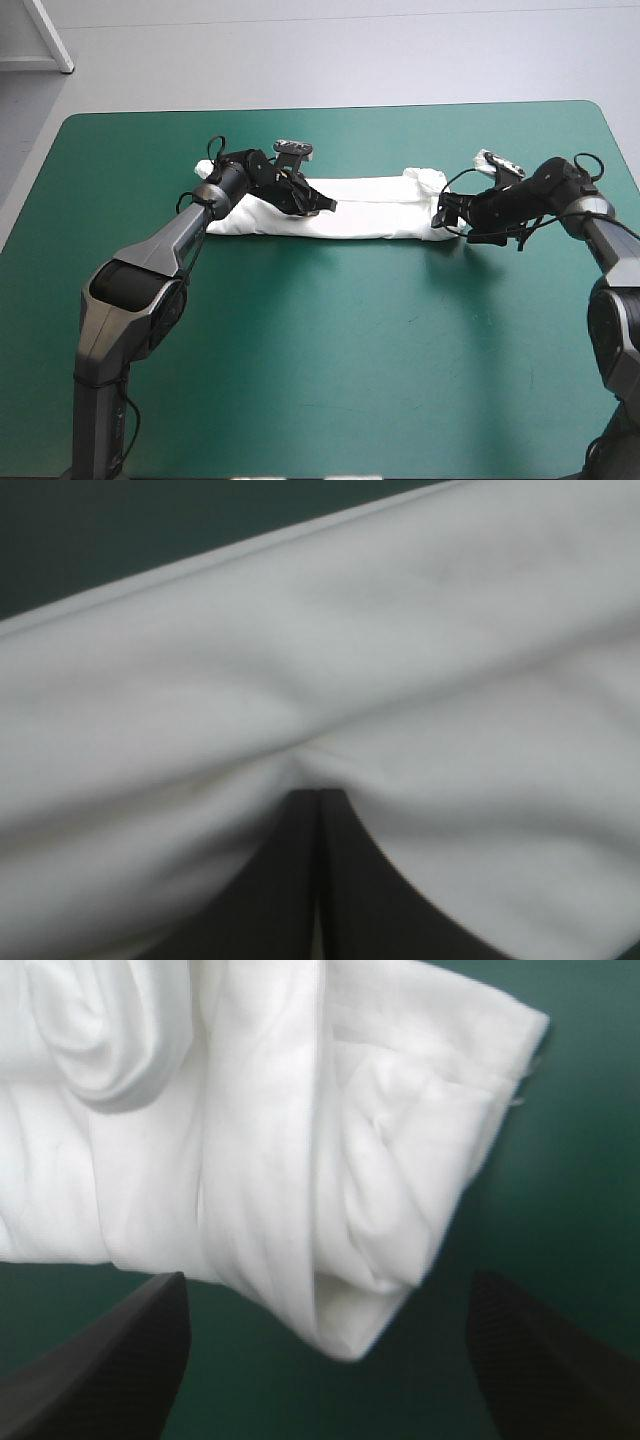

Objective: Fold the cloth

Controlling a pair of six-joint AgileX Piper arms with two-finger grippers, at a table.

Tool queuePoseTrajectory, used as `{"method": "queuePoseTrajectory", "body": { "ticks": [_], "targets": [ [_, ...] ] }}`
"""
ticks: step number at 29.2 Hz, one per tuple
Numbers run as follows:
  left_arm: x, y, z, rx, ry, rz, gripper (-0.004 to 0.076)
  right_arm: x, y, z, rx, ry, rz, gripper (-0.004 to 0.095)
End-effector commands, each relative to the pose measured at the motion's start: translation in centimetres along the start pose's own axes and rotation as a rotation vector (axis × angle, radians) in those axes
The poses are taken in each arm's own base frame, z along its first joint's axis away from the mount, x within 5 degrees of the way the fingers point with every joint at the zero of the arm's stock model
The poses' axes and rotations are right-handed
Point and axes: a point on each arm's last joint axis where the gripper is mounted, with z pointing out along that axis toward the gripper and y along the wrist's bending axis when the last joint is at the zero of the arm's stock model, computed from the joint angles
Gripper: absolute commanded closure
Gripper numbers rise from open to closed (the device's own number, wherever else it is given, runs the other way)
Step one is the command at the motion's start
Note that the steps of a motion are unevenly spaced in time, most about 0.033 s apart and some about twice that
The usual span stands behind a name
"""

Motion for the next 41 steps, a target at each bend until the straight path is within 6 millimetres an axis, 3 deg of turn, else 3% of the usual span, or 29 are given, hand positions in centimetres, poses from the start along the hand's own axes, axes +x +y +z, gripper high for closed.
{"method": "queuePoseTrajectory", "body": {
  "ticks": [1, 8, 12, 15, 21, 34, 37, 41],
  "targets": [
    [-1.1, -1.2, -2.2, 0.023, -0.043, 0.006, 0.0734, -1.5, 1.0, -0.8, -0.106, -0.108, -0.002, 0.0222],
    [-0.9, -1.3, -2.2, 0.029, -0.020, 0.001, 0.0734, -1.7, 0.9, 1.2, -0.159, -0.113, -0.001, 0.0420],
    [-0.8, -1.3, -2.2, 0.030, -0.012, 0.003, 0.0734, -1.6, 1.4, 1.9, -0.156, -0.111, -0.041, 0.0666],
    [-0.7, -1.3, -2.2, 0.033, 0.000, 0.003, 0.0734, -1.6, 1.8, 1.6, -0.165, -0.117, -0.079, 0.0913],
    [-0.4, -1.6, -2.2, 0.045, 0.040, 0.008, 0.0734, -1.9, 5.0, -1.8, -0.216, -0.157, -0.172, 0.0922],
    [0.0, -4.1, -1.5, 0.073, 0.061, 0.056, 0.0734, -3.5, 14.5, -11.2, -0.191, -0.280, -0.320, 0.0922],
    [0.1, -4.4, -1.5, 0.077, 0.068, 0.060, 0.0734, -3.5, 16.2, -12.6, -0.225, -0.310, -0.335, 0.0922],
    [0.3, -4.3, -1.6, 0.085, 0.093, 0.059, 0.0734, -3.2, 17.4, -13.1, -0.224, -0.319, -0.339, 0.0922]
  ]
}}
